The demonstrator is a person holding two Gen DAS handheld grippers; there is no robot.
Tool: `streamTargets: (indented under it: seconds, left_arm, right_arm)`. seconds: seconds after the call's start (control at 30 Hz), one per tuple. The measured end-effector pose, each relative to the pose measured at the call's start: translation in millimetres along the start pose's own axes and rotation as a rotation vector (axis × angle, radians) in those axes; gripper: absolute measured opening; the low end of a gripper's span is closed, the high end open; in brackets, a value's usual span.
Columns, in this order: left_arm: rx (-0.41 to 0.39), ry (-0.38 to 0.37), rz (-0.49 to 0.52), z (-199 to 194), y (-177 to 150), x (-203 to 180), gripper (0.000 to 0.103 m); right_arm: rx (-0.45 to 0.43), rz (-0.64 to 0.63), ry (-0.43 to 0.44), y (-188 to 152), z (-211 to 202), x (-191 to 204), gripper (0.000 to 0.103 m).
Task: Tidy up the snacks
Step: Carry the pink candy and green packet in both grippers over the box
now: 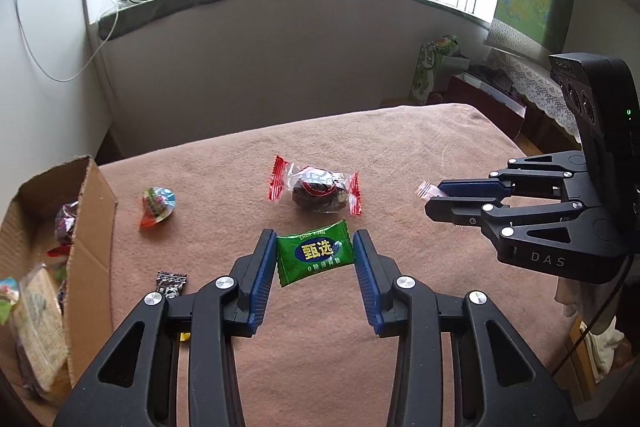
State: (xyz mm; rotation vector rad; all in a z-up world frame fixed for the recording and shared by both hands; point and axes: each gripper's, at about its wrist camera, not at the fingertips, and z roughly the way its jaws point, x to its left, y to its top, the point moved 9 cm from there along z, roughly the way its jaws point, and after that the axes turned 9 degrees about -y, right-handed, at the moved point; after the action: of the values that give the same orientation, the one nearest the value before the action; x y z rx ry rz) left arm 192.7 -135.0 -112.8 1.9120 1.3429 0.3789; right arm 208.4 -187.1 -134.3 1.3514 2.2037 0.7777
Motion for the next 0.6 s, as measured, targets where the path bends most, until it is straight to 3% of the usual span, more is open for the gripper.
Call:
streamTargets:
  seconds: [0.6]
  left_arm:
    - [-0.152,0.106,-0.136,-89.1,-16.2,64.5,0.037]
  right_arm:
    - [-0.114,-0.088,0.088,58.3,-33.1,96.4,0.020]
